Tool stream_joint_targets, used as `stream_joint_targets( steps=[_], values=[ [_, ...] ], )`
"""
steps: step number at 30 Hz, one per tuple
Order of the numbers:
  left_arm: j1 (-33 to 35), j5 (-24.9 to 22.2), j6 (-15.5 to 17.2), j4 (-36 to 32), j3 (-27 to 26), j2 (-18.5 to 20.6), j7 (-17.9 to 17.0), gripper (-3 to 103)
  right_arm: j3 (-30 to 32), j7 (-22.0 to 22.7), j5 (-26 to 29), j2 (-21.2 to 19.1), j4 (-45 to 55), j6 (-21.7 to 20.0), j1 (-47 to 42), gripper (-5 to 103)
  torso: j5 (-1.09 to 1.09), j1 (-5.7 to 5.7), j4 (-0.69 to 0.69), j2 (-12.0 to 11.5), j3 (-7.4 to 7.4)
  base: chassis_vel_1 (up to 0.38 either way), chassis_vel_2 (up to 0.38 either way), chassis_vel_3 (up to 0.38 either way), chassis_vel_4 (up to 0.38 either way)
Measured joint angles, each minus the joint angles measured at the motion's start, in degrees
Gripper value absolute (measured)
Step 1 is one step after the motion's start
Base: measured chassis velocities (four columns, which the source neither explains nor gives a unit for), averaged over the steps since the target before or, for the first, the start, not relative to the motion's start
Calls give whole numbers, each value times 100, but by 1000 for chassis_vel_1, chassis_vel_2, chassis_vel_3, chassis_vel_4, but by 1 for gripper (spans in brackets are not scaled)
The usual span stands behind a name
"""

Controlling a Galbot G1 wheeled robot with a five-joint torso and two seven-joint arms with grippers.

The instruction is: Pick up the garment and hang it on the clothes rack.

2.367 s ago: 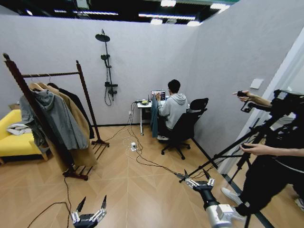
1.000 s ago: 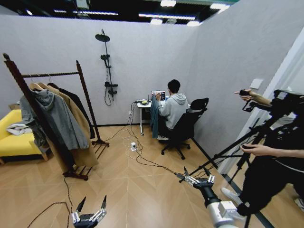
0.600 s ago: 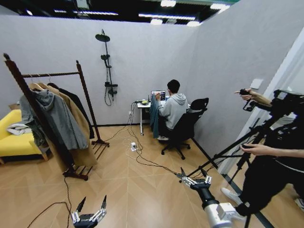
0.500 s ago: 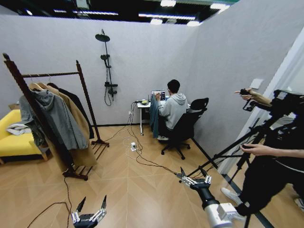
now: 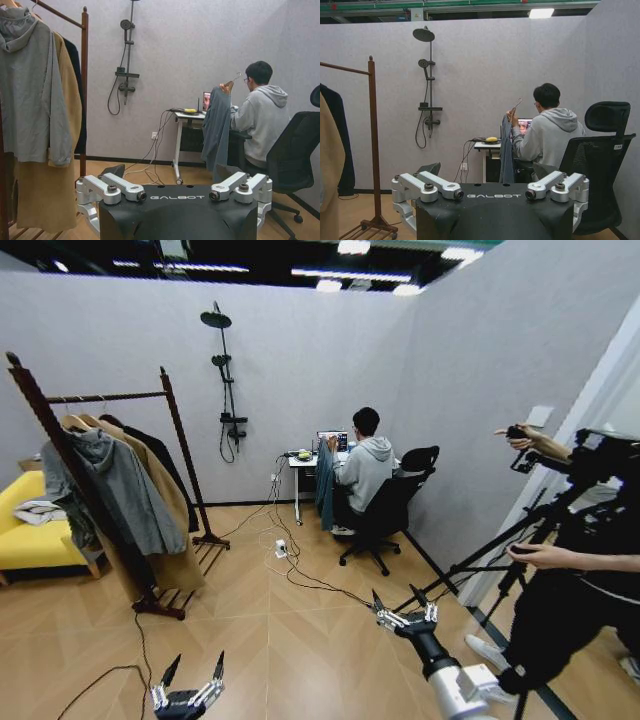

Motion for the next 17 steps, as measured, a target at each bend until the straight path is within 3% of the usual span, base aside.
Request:
stream_joint_targets(
  steps=[17],
  values=[
    [0,0,0,0,0,0,0,100,-134,230,-212,85,-63,-27,-9,100,0,0,0,0,0,0,0,0,0]
  ],
)
